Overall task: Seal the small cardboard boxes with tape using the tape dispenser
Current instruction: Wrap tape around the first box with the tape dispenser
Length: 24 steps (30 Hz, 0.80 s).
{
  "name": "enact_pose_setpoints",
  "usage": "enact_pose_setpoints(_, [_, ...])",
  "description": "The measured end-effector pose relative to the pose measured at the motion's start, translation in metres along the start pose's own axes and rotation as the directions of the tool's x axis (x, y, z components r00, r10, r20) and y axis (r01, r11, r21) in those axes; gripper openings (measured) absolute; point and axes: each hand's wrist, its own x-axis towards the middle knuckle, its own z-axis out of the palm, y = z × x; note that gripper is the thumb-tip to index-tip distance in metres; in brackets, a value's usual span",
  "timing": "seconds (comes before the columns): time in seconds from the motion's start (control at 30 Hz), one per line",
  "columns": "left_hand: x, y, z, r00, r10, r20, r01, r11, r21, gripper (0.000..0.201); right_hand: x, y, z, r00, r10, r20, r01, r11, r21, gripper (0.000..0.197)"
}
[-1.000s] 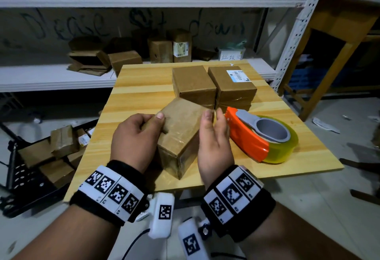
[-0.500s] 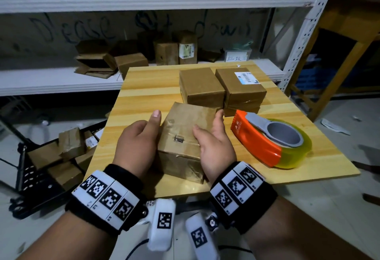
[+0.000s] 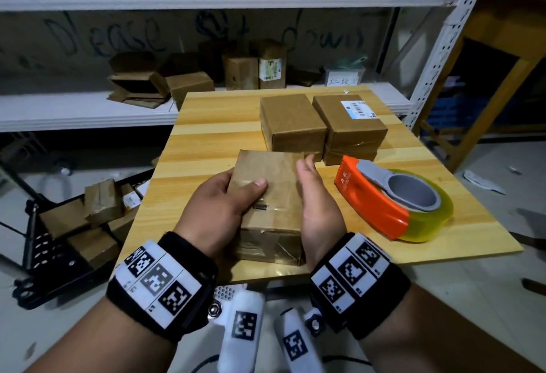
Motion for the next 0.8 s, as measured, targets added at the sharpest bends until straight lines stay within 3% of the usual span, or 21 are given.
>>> enact_pose_setpoints(0.1, [0.005, 0.001, -0.003, 1.0, 0.013, 0.02, -0.014, 0.998, 0.068, 0.017, 0.002, 0.002, 0.0, 1.0, -0.009, 0.004, 0.008, 1.0, 0.024, 0.093])
enact_pose_setpoints(0.3, [0.008, 0.001, -0.005, 0.999, -0.004, -0.041, 0.004, 1.0, -0.003, 0.016, 0.006, 0.004, -0.016, 0.997, -0.071, 0.024, 0.07, 0.997, 0.01, 0.069])
enact_pose_setpoints(0.43, [0.013, -0.003, -0.008, 0.99, 0.07, -0.123, -0.058, 0.994, 0.098, 0.032, 0.005, -0.003, -0.016, 1.0, -0.018, -0.008, 0.018, 1.0, -0.015, 0.061])
enact_pose_setpoints(0.57, [0.008, -0.003, -0.007, 0.991, 0.104, -0.089, -0.096, 0.991, 0.094, 0.019, 0.003, -0.006, -0.02, 0.994, 0.019, 0.103, -0.016, 0.999, -0.039, 0.07])
enact_pose_setpoints(0.7, [0.009, -0.006, -0.009, 0.991, 0.129, -0.043, -0.124, 0.985, 0.117, 0.017, 0.004, -0.013, -0.031, 0.949, 0.052, 0.311, -0.012, 0.992, -0.13, 0.089])
enact_pose_setpoints(0.8, [0.009, -0.006, -0.007, 0.99, 0.132, -0.055, -0.126, 0.986, 0.112, 0.016, 0.0, -0.02, -0.035, 0.923, 0.083, 0.375, -0.008, 0.98, -0.197, 0.103])
